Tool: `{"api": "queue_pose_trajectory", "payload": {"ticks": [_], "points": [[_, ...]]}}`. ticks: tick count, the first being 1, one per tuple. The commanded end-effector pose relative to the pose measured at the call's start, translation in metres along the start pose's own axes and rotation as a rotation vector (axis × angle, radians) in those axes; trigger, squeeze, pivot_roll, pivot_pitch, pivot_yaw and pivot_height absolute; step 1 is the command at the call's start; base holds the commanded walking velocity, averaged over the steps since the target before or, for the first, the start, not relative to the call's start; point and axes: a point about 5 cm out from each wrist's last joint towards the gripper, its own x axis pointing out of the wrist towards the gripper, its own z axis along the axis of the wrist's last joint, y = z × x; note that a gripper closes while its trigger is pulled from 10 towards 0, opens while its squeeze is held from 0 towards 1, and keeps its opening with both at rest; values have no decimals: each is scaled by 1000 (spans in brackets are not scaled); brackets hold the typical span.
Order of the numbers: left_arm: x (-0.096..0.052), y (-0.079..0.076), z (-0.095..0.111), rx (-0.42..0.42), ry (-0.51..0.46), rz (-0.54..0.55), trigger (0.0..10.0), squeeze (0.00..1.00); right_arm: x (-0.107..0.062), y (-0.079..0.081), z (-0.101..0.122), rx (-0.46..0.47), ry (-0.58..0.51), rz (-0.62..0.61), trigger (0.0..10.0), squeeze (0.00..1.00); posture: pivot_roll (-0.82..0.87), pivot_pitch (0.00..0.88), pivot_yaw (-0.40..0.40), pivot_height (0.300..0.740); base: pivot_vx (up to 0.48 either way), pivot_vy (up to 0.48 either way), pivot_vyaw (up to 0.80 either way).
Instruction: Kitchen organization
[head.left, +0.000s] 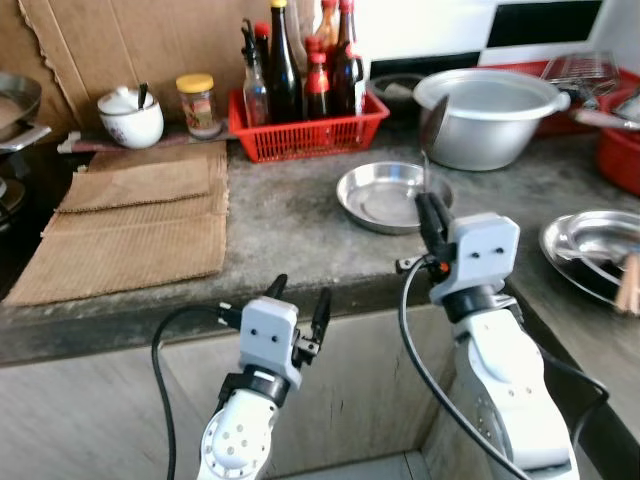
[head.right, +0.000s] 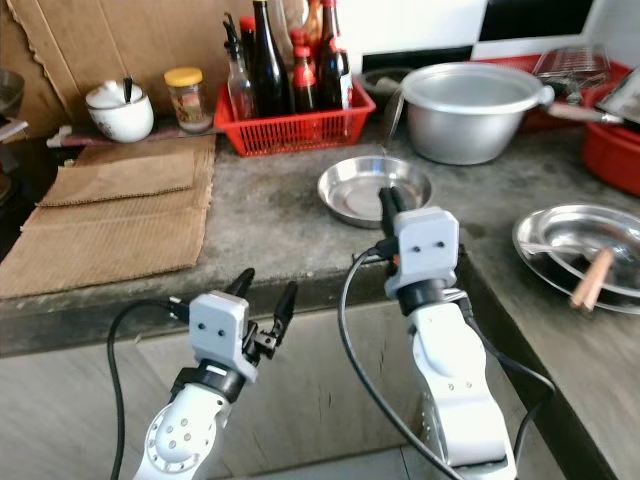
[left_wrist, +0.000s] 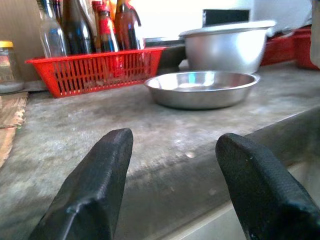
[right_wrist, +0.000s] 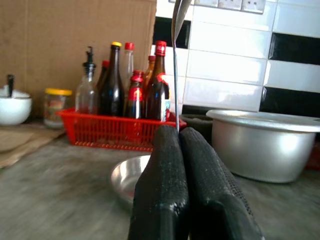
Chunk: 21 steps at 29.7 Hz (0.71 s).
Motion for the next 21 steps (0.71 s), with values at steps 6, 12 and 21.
{"api": "queue_pose_trajectory", "payload": {"ticks": [6, 12, 21], "points": [[-1, 4, 1, 19, -4, 6, 10000, 0, 1, 6, 5, 19, -25, 16, 0, 0, 26, 51, -11, 740, -326, 0, -331], [-1, 4, 0, 19, -2, 6, 10000, 0, 1, 5, 4, 18, -21, 17, 0, 0, 24, 47, -10, 740, -235, 0, 0], [-1, 3, -1, 14, -1, 3, 10000, 0, 1, 4, 3, 14, -18, 11, 0, 0, 22, 42, -11, 740, 0, 0, -356]]}}
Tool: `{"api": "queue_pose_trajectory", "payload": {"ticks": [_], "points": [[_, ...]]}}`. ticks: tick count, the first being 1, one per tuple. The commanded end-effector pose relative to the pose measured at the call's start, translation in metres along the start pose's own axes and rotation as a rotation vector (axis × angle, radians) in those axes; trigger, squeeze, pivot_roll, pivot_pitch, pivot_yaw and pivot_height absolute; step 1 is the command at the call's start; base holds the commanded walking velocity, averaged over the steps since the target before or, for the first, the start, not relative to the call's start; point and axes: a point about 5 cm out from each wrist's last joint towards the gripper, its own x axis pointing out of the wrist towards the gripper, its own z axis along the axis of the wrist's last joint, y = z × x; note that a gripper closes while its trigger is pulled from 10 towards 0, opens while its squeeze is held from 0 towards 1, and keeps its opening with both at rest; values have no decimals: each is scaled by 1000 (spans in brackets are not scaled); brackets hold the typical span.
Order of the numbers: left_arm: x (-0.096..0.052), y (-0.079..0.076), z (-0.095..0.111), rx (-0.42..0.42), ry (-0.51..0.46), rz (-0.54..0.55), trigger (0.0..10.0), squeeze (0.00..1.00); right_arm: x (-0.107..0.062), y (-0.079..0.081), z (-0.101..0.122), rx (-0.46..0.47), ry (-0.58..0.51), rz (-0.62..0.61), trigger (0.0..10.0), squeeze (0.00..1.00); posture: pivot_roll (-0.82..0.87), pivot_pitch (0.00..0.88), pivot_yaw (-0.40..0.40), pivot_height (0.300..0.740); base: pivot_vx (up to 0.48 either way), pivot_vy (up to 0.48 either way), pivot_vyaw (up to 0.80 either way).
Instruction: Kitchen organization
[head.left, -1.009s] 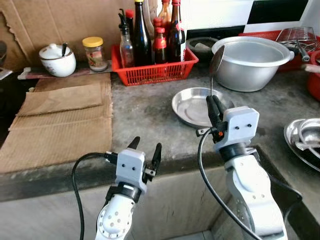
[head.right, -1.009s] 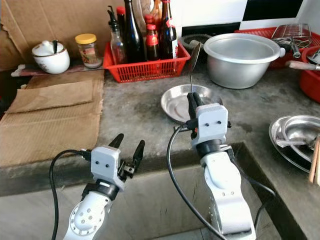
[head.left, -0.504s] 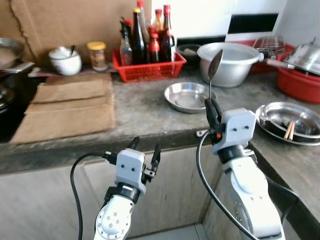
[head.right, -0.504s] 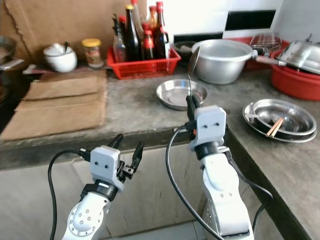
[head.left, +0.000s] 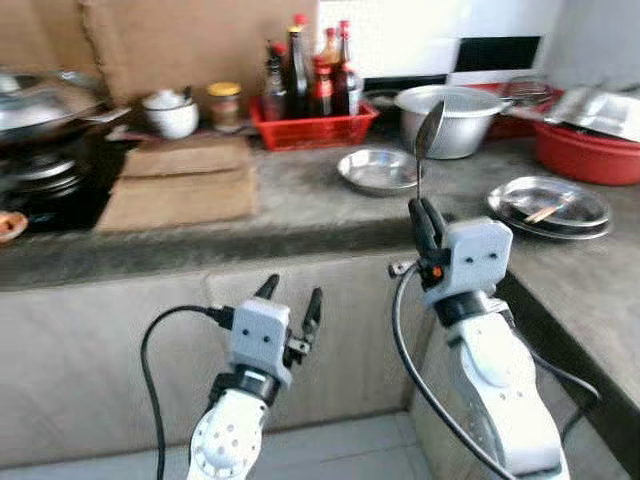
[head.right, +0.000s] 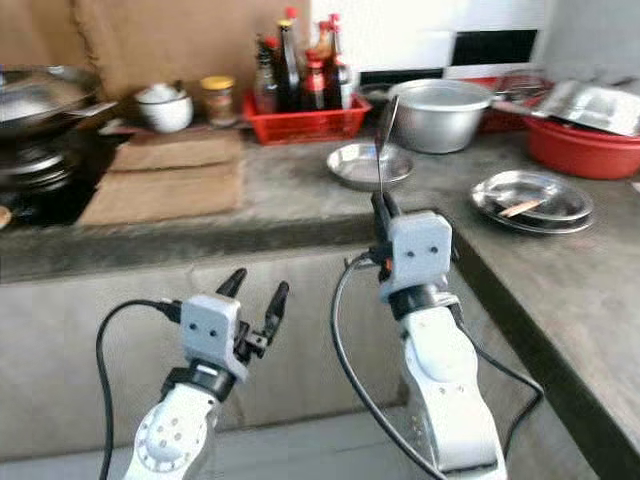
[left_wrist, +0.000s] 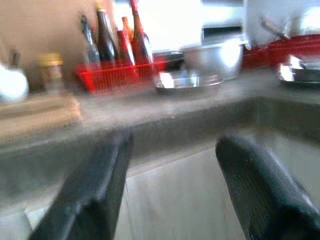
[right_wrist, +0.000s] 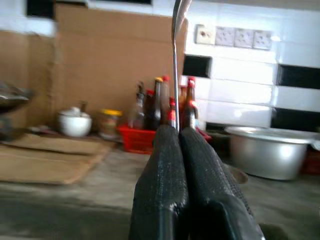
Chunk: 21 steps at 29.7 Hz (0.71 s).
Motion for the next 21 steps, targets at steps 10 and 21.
{"api": "queue_pose_trajectory", "payload": {"ticks": [10, 21], "points": [[4, -1, 5, 3, -29, -12, 10000, 0, 2, -5, 2, -6, -5, -23, 0, 0, 18, 48, -11, 740, 0, 0, -800], [4, -2, 5, 4, -27, -14, 10000, 0, 3, -5, 3, -5, -5, -30, 0, 0, 18, 55, -13, 740, 0, 318, -800]]}}
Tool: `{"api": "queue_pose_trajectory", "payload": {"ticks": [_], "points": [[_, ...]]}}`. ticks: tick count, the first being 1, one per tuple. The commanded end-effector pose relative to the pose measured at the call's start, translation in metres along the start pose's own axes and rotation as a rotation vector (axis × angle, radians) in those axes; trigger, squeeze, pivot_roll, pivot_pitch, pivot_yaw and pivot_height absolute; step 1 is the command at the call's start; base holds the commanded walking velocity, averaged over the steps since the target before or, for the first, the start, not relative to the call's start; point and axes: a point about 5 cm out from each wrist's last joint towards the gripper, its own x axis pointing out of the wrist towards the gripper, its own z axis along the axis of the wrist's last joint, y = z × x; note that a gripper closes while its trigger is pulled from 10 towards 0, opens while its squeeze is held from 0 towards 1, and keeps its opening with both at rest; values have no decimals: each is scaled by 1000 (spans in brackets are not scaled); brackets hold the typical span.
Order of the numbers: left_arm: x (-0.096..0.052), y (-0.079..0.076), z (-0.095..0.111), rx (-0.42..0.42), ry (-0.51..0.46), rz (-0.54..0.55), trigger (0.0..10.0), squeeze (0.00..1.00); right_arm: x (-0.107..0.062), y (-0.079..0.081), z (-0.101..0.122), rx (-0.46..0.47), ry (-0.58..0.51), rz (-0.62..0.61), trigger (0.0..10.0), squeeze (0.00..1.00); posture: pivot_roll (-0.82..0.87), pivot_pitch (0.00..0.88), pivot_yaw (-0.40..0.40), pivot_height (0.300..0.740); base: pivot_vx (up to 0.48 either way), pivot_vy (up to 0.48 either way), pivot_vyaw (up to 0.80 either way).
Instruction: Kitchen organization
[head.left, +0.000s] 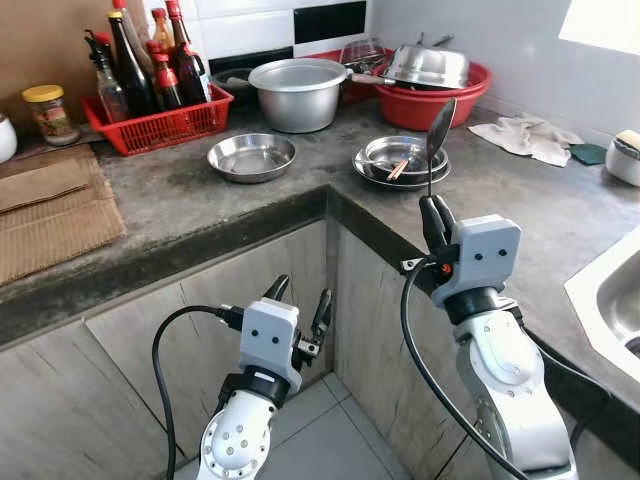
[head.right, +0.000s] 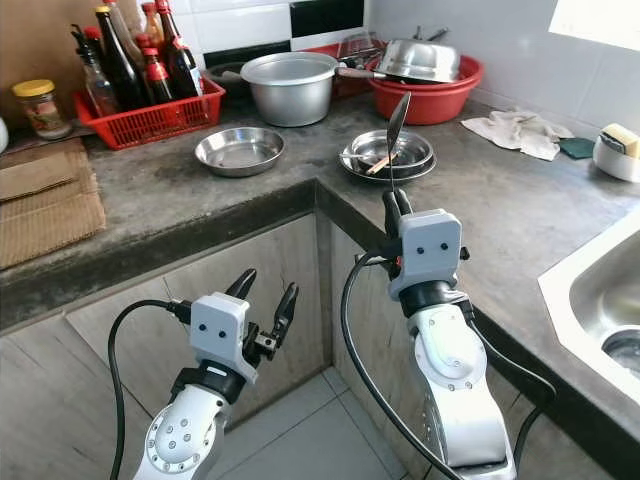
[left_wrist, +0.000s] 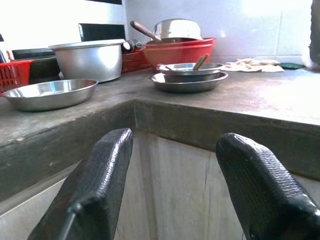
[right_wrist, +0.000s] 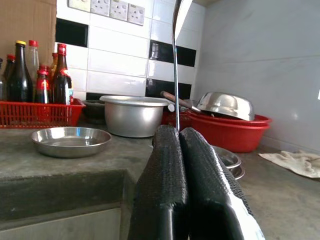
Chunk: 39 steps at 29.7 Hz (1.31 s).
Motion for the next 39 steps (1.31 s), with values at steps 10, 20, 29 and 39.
{"api": "queue_pose_trajectory", "payload": {"ticks": [10, 20, 29, 39], "points": [[-1, 1, -2, 8, 12, -1, 10000, 0, 3, 4, 3, 2, -10, 6, 0, 0, 16, 56, -9, 740, 0, 311, -800], [-1, 1, -3, 7, 13, -7, 10000, 0, 1, 3, 1, -4, 2, 1, 0, 0, 15, 57, -7, 740, 0, 304, -800], [-1, 1, -3, 10, 13, -8, 10000, 0, 1, 3, 0, -6, 7, -2, 0, 0, 15, 58, -5, 740, 0, 298, -800], [0, -1, -3, 14, 16, -24, 10000, 0, 0, 2, -1, -26, 13, -17, 0, 0, 14, 60, -2, 740, 25, -38, -799]]}}
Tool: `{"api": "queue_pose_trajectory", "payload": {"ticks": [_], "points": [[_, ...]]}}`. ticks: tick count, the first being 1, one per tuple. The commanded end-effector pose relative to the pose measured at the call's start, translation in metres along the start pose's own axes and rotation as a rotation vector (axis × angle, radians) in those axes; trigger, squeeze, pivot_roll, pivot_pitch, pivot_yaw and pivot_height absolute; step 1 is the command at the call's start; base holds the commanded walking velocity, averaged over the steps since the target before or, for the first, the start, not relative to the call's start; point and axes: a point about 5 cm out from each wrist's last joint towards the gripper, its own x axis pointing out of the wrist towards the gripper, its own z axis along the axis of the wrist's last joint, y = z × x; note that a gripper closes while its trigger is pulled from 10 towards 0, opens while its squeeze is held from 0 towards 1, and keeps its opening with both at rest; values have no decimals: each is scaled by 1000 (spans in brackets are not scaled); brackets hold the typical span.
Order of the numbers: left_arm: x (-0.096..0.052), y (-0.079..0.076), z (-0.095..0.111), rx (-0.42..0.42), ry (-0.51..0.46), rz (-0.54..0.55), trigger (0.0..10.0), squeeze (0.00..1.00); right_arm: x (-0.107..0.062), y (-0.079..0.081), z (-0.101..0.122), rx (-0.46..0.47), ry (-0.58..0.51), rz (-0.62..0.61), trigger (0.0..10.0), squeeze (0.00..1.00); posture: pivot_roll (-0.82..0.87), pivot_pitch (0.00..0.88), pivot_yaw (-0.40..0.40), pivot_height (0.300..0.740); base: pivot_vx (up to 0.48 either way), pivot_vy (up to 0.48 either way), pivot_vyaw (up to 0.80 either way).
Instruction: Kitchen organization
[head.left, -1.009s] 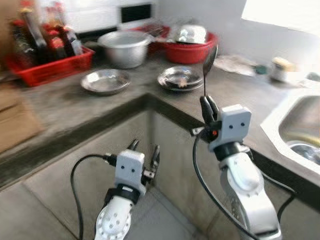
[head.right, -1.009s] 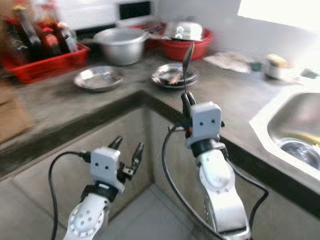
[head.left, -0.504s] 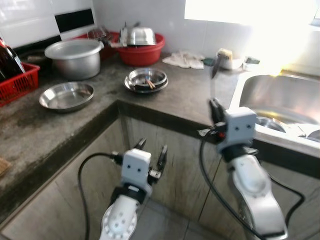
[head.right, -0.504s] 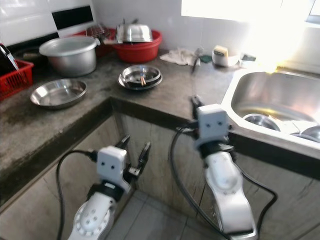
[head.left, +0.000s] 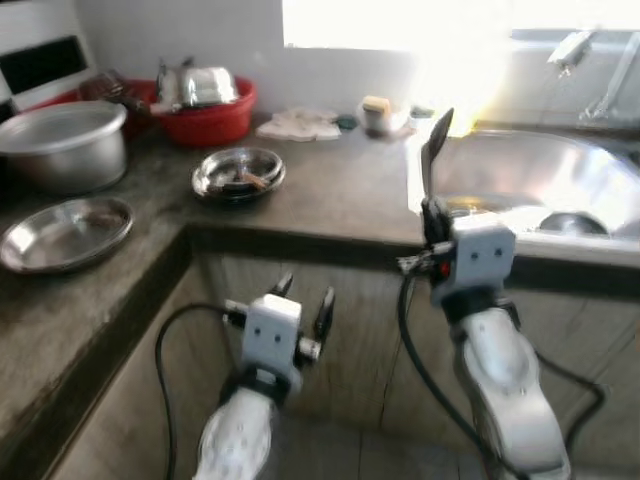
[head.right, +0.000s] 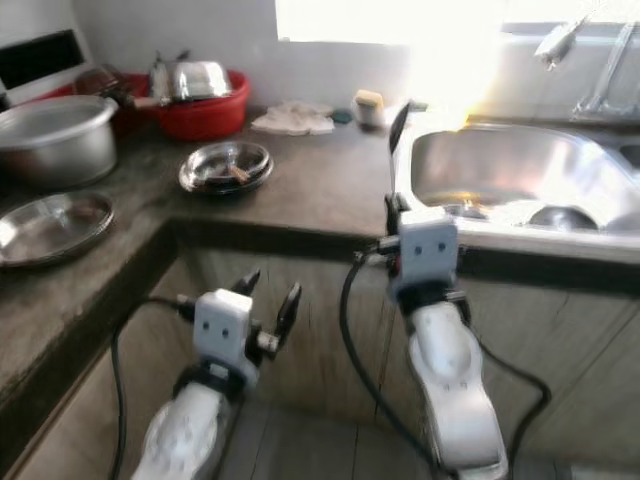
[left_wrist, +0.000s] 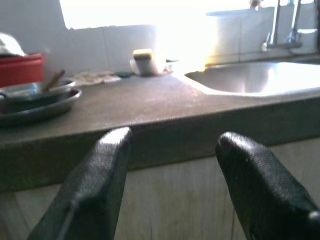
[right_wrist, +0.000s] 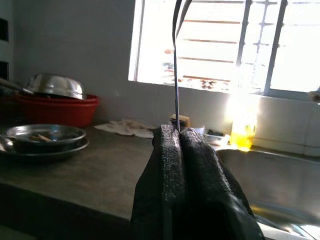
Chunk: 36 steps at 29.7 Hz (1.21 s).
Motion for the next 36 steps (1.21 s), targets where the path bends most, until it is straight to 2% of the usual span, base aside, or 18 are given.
{"api": "queue_pose_trajectory", "payload": {"ticks": [1, 7, 8, 9, 23, 36], "points": [[2, -6, 2, -10, -8, -26, 10000, 0, 0, -6, 2, -26, -8, -26, 0, 0, 15, 57, -1, 740, 255, -405, -775], [1, -6, 3, -4, -10, -29, 10000, 0, 0, -6, 3, -41, -17, -26, 0, 0, 19, 53, -4, 740, 266, -398, 0], [1, -6, 3, -4, -10, -30, 10000, 0, 1, -5, 3, -42, -17, -23, 1569, 0, 18, 51, -2, 740, 270, -394, 0], [2, -6, 3, -2, -11, -31, 10000, 0, 1, -5, 3, -48, -18, -22, 10000, 0, 18, 49, -4, 740, 274, -390, 0], [3, -6, 2, 0, -13, -39, 10000, 0, 5, -9, 4, -61, -22, -45, 10000, 0, 13, 37, 0, 740, 290, -378, 0], [5, -5, 2, -4, -15, -40, 10000, 0, 30, -35, 23, -104, -72, -86, 10000, 0, 11, 47, -5, 740, 374, -295, 0]]}}
